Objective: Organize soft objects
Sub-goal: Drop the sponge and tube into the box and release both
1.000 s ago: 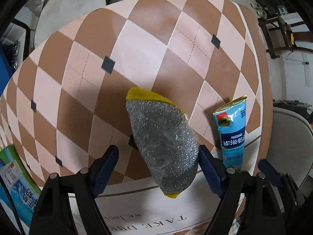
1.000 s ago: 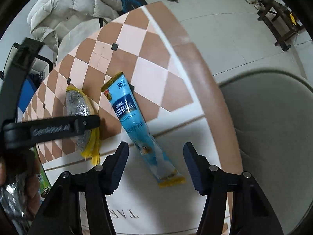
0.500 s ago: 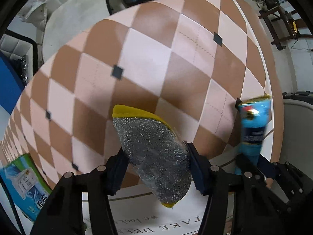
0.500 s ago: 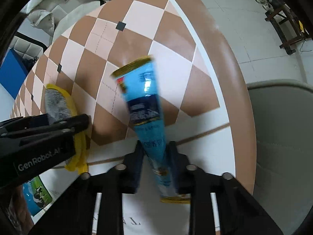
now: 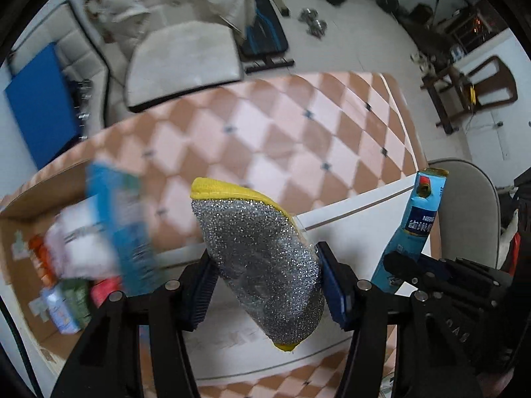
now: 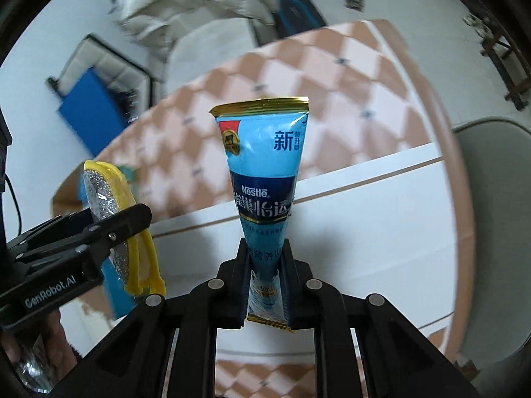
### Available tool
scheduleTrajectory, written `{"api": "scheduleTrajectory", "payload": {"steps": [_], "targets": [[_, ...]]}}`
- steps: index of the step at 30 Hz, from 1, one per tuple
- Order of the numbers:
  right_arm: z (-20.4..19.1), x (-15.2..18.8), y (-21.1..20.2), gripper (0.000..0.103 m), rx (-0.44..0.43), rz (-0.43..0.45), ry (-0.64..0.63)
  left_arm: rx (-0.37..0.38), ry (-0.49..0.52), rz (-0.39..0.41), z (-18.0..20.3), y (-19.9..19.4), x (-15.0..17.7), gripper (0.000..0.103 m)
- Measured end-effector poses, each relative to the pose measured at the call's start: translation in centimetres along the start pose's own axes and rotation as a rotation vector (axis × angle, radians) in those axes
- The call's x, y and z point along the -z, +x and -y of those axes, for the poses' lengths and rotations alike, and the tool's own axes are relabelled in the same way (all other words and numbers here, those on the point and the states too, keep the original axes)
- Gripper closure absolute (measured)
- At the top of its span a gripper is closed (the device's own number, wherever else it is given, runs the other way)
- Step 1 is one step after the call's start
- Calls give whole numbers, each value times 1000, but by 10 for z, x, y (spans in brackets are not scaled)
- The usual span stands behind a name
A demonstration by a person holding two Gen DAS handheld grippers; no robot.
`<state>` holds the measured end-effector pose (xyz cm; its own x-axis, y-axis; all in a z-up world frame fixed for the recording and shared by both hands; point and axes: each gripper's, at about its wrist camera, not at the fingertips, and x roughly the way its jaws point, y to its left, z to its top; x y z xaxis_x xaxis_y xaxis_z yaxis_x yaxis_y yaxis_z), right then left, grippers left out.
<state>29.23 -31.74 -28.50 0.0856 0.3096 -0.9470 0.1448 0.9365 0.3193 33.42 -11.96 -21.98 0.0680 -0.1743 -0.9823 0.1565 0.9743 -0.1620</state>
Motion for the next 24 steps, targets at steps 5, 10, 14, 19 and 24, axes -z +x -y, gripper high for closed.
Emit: {"api": "scheduleTrajectory", "payload": {"steps": [5,10,14,19,24], "targets": [[-87,35,-22,86,-59,11,-93,-34,-69,48,-101,-40,38,48],[-180,58,-21,86,-82,8,-190,-110,-130,61,-186,-64,61,48],[-237,61,-1,86,-60,2,-232,-161,-164,46,-243,-63,58,48],[-281,50,35,86,20,-17,-255,-159,-199,-5,-289,-43,38,48],[-292,39,70,86,84,-59,-237,-172,-207,-59,-313,-11,14,48]]}}
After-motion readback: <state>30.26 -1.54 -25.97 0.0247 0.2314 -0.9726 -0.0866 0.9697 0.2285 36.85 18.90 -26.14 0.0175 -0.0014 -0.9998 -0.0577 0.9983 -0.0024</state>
